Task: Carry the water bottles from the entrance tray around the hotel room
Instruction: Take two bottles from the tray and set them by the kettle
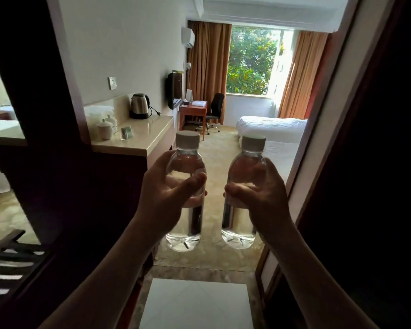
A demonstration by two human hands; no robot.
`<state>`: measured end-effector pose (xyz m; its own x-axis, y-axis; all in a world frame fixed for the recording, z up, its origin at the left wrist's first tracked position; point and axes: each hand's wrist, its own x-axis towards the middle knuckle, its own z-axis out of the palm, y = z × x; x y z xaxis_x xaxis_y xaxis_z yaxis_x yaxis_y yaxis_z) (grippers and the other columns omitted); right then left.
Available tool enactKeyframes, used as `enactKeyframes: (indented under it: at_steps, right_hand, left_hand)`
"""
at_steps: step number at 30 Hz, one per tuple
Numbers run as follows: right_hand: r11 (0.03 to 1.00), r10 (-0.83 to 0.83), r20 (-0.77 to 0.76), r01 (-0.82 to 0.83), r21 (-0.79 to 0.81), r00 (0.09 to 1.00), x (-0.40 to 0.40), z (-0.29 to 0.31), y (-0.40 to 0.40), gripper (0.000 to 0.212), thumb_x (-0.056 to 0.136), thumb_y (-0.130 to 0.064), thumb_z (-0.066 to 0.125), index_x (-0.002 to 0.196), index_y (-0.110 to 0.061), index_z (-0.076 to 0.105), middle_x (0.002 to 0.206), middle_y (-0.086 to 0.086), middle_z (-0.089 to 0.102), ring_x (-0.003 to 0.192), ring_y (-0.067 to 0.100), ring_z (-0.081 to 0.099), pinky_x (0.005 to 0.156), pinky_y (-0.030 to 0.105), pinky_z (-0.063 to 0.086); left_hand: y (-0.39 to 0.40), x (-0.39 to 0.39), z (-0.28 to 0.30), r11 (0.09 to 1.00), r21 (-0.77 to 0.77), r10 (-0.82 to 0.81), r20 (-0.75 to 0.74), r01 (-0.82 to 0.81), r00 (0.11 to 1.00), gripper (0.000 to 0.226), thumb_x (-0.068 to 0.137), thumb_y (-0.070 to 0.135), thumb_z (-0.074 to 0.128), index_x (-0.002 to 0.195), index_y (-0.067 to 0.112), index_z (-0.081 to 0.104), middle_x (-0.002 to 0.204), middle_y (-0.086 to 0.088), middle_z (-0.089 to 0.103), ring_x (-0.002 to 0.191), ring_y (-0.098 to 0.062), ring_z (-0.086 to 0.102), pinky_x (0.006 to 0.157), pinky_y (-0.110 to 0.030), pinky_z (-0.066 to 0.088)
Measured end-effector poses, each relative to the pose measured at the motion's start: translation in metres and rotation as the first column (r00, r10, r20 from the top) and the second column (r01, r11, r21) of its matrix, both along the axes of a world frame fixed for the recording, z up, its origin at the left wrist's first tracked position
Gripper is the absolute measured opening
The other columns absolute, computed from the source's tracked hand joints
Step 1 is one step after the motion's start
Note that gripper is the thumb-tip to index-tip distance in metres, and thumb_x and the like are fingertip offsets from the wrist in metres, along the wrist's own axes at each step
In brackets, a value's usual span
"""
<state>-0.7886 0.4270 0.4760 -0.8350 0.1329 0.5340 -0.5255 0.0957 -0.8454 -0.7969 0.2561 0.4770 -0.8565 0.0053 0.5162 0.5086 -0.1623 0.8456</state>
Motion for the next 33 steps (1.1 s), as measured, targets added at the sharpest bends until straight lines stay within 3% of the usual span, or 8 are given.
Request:
enactKeyframes:
  at_steps: [9,17,20,24,29,33]
  right_hand:
    - [0.994,-0.108,-0.003,0.108,-0.011,0.994,-0.157,0.021,0.001,0.050,0.048,-0.041,0.076,0.094,-0.031,0.059,0.078,-0.017,0.067,0.073,0.002,0.068,0.059,0.027,0.059]
    - [0.996,-0.088,-0.005,0.088,0.012,0.996,-0.296,0.006,0.025,0.048,0.055,-0.032,0.079,0.098,-0.028,0.056,0.088,-0.002,0.063,0.076,-0.003,0.066,0.058,0.015,0.053]
    - [0.999,-0.040,-0.005,0.040,-0.002,0.999,-0.361,-0.002,0.040,0.045,0.060,-0.029,0.079,0.098,-0.028,0.055,0.088,-0.001,0.063,0.077,0.002,0.068,0.057,0.020,0.056]
    - [0.999,0.027,-0.033,-0.028,-0.041,0.999,-0.452,-0.004,0.059,0.039,0.065,-0.015,0.073,0.098,-0.024,0.053,0.086,-0.001,0.060,0.073,-0.003,0.067,0.053,0.015,0.053]
    - [0.992,0.113,-0.029,-0.114,-0.045,0.993,-0.558,0.012,0.068,0.038,0.067,-0.013,0.071,0.101,-0.020,0.055,0.087,0.002,0.063,0.074,0.003,0.069,0.053,0.019,0.055]
    - [0.984,0.169,0.017,-0.167,-0.057,0.986,-0.630,0.011,0.067,0.043,0.066,-0.015,0.072,0.106,-0.018,0.056,0.091,0.004,0.065,0.078,0.012,0.070,0.058,0.026,0.058]
  left_hand:
    - [-0.005,-0.171,0.014,0.996,0.037,-0.081,0.032,0.080,0.996,0.047,0.063,0.035,0.073,0.103,0.012,0.063,0.087,-0.007,0.071,0.067,-0.023,0.073,0.058,-0.032,0.058]
    - [0.018,-0.310,-0.002,0.997,0.002,-0.083,0.027,0.083,0.996,0.052,0.067,0.034,0.072,0.107,0.005,0.060,0.091,-0.011,0.068,0.069,-0.023,0.073,0.060,-0.035,0.058]
    - [0.034,-0.370,-0.009,0.998,-0.030,-0.046,0.020,0.046,0.999,0.048,0.067,0.035,0.072,0.105,0.007,0.060,0.091,-0.012,0.067,0.069,-0.026,0.073,0.060,-0.036,0.058]
    - [0.055,-0.453,-0.012,0.995,-0.097,0.012,-0.007,-0.012,1.000,0.051,0.071,0.035,0.070,0.108,0.002,0.058,0.096,-0.013,0.065,0.074,-0.026,0.073,0.064,-0.044,0.061]
    - [0.065,-0.541,0.007,0.993,-0.080,0.081,-0.025,-0.083,0.996,0.055,0.071,0.034,0.068,0.110,-0.003,0.056,0.102,-0.028,0.060,0.077,-0.029,0.071,0.062,-0.029,0.057]
    - [0.061,-0.605,0.010,0.987,-0.082,0.140,-0.006,-0.140,0.990,0.050,0.070,0.034,0.067,0.106,0.000,0.058,0.102,-0.030,0.060,0.075,-0.030,0.070,0.061,-0.033,0.058]
